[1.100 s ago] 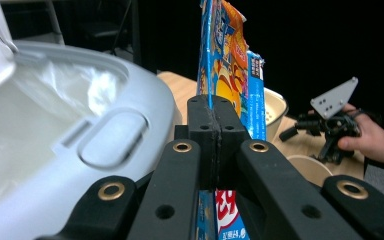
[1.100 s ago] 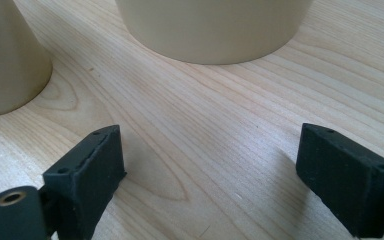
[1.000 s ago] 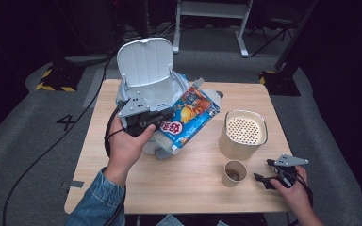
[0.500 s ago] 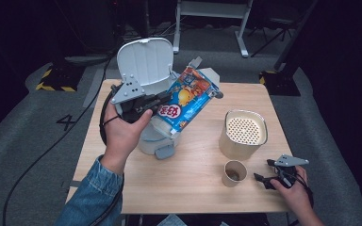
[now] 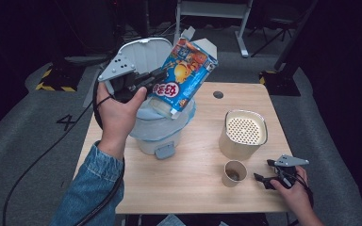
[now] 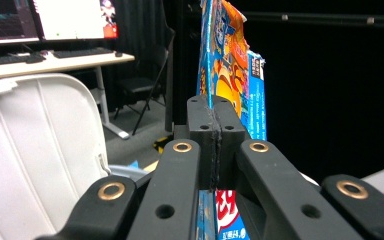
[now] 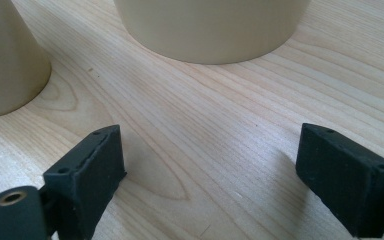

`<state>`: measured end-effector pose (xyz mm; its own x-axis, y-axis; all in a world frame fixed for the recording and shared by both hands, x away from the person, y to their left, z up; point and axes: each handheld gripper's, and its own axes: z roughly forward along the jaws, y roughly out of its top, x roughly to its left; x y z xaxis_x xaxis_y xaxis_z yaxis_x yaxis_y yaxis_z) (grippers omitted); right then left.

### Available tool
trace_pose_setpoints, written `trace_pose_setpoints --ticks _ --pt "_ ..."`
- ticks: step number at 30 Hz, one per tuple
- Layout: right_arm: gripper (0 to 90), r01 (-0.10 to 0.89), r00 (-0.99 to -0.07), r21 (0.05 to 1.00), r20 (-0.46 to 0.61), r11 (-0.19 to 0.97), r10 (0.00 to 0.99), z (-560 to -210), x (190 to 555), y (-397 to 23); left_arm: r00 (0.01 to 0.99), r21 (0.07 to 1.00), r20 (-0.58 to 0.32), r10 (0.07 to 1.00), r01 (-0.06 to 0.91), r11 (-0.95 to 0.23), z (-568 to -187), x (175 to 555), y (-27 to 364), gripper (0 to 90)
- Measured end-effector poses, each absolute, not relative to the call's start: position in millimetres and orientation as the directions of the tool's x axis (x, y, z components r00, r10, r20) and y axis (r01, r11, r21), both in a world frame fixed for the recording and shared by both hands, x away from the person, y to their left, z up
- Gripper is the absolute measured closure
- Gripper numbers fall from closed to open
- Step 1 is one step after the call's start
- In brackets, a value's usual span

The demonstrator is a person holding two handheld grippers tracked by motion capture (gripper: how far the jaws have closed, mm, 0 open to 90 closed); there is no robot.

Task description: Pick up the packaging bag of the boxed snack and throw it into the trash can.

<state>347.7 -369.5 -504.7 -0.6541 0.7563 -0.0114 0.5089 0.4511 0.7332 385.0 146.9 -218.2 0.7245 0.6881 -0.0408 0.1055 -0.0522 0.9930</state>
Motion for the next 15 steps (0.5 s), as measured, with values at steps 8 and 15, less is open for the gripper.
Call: trace_pose_setpoints --ticks 8,15 --pt "12.1 0.509 -0.654 0.733 -0.011 0.451 0.756 -505 348 -369 0.676 0.998 -0.024 0.736 0.065 -0.027 -214 391 148 89.3" --pt "12.1 0.509 -0.654 0.733 -0.011 0.451 0.756 -505 348 -369 0.626 0.999 -0.015 0.780 0.044 -0.016 -210 404 154 89.3"
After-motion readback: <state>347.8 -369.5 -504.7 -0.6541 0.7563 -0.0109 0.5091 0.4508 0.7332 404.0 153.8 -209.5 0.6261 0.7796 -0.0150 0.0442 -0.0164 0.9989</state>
